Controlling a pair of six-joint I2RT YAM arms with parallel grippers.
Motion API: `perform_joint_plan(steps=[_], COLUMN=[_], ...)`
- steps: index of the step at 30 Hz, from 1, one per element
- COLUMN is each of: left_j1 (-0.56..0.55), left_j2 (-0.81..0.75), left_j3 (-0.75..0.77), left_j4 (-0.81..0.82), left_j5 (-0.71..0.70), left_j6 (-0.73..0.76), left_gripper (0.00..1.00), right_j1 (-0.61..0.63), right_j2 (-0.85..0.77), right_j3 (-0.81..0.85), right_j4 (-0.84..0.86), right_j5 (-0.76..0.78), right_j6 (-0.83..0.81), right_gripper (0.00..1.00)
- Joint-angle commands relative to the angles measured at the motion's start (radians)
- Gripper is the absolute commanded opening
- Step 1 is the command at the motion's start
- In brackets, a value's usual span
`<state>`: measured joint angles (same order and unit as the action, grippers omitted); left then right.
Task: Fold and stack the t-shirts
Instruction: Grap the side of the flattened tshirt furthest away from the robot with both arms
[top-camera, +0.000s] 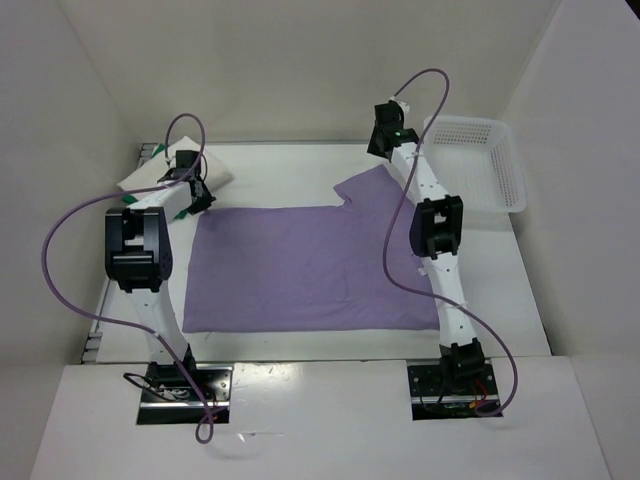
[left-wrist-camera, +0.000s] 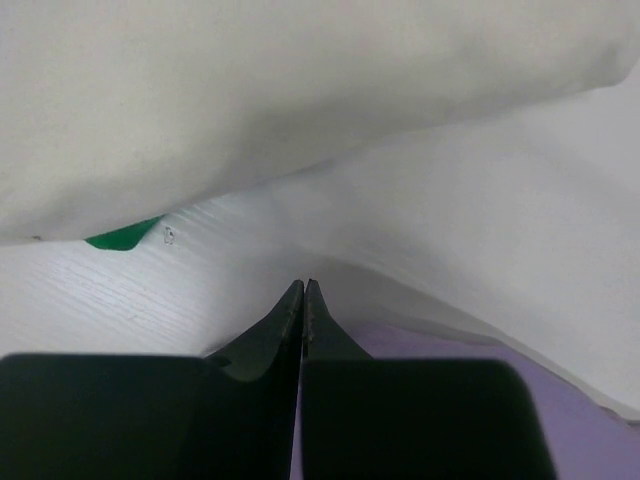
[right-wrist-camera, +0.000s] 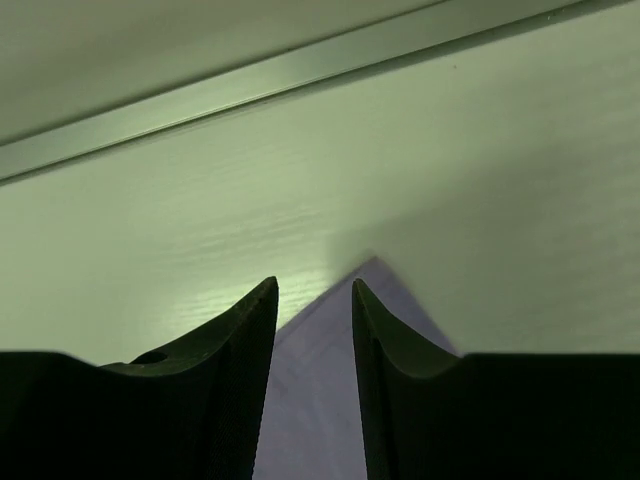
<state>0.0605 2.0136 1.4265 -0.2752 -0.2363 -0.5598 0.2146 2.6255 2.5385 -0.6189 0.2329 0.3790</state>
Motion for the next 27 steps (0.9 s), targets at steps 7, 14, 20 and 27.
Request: perform_joint_plan(steps=[7, 14, 20, 27], left_j1=[0.005, 0.005, 0.005, 0.005], left_j2=[-0.073, -0.073, -0.084, -0.084], left_j3=[-0.015, -0.024, -0.034, -0.034], left_j4=[0.037, 0.037, 0.047, 0.047], left_j5=[0.058, 0.068, 0.086, 0.095], left_j6=[-0.032, -0.042, -0.042, -0.051], left_gripper=[0.00, 0.00, 0.00, 0.00], right_j1=[-0.007, -0.007, -0.017, -0.017], right_j2=[0.149, 0.183, 0.225, 0.243], right_j3=[0.232, 0.258, 0.276, 0.276], right_j4=[-0.153, -0.153, -0.143, -0.143], right_j5=[0.075, 0.094, 0.083, 0.065], right_j6=[-0.055, -0.055, -0.045, -0.035], right_gripper=[0.46, 0.48, 0.51, 0.42])
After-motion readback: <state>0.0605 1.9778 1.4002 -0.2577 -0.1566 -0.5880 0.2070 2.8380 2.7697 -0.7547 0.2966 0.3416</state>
